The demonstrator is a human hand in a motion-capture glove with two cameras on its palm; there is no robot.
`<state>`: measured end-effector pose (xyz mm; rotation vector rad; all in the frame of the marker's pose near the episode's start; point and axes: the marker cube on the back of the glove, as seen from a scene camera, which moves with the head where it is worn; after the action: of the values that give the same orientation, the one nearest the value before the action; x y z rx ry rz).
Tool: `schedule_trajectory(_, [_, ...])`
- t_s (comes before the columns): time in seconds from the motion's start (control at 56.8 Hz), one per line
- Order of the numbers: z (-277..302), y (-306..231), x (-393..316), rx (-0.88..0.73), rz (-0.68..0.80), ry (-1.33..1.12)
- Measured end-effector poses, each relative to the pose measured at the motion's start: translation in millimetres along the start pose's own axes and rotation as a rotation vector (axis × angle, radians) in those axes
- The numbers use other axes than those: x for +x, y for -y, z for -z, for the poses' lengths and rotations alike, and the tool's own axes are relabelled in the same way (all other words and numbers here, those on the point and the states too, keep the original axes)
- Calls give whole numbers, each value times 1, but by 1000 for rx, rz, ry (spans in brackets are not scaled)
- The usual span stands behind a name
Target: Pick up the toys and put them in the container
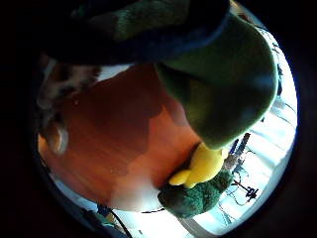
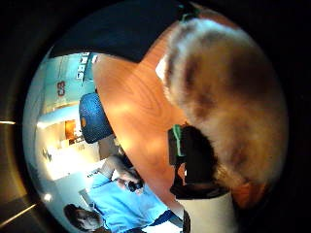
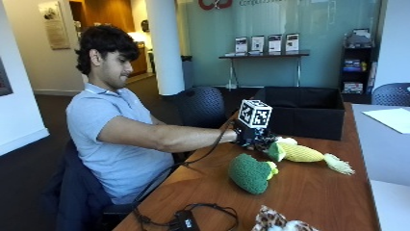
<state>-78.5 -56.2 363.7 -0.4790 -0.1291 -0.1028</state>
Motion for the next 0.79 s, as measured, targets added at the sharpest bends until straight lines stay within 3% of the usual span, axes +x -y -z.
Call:
schedule_trajectory(0.194, [0,5,-7,33,-25,-30])
schedule_trajectory(0.546, [12,24,-27,359,34,-176])
schedule_trajectory(0.793, [83,10,-28,413,-7,-34])
